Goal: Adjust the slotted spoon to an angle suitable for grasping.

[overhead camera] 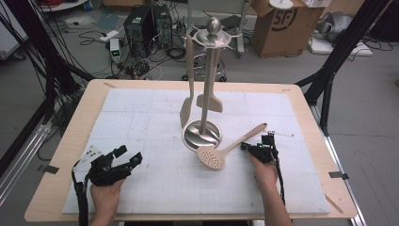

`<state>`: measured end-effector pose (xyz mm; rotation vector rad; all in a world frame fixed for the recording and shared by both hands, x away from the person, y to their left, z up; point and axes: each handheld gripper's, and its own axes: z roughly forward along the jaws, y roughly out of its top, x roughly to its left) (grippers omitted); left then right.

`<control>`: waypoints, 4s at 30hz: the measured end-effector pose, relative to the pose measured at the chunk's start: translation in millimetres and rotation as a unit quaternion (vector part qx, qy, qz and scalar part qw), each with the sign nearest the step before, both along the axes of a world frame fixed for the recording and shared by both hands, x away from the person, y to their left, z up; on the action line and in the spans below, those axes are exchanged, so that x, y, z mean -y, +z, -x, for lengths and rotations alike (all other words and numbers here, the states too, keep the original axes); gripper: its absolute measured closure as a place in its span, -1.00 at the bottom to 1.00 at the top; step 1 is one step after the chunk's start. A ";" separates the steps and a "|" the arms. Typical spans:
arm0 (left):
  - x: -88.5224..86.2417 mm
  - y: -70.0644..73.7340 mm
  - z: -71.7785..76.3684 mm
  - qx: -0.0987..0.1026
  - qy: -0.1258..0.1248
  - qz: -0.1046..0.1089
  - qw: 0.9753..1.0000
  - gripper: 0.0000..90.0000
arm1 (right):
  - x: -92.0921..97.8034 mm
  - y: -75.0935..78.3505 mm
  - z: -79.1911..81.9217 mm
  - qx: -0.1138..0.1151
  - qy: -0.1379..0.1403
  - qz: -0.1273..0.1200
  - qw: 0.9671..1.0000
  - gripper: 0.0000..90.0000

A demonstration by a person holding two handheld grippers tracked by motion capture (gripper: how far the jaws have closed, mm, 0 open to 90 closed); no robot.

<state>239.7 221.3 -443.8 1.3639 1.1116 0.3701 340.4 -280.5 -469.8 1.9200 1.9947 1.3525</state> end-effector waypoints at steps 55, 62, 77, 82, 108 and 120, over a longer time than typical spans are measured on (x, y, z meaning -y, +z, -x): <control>-11.8 -1.3 6.5 -0.009 0.008 0.017 1.000 -0.61 | -99.3 13.5 -26.6 -0.051 0.159 0.016 0.986 1.00; -12.9 -1.8 7.7 -0.011 0.008 0.016 1.000 -0.61 | -99.4 17.8 -17.9 -0.058 0.187 0.057 0.979 1.00; -10.0 -2.2 9.3 -0.013 0.006 0.013 1.000 -0.61 | -63.2 13.0 20.7 -0.067 0.197 0.001 0.978 1.00; -11.1 -3.1 8.6 -0.016 0.006 0.016 1.000 -0.61 | -55.5 13.7 38.4 -0.064 0.202 0.005 0.977 1.00; -9.4 -3.3 9.4 -0.018 0.005 0.017 1.000 -0.60 | -15.3 11.5 91.2 -0.058 0.200 -0.017 0.978 1.00; -8.9 -3.6 9.2 -0.019 0.004 0.013 1.000 -0.60 | 14.0 9.9 92.4 -0.053 0.165 -0.026 0.984 1.00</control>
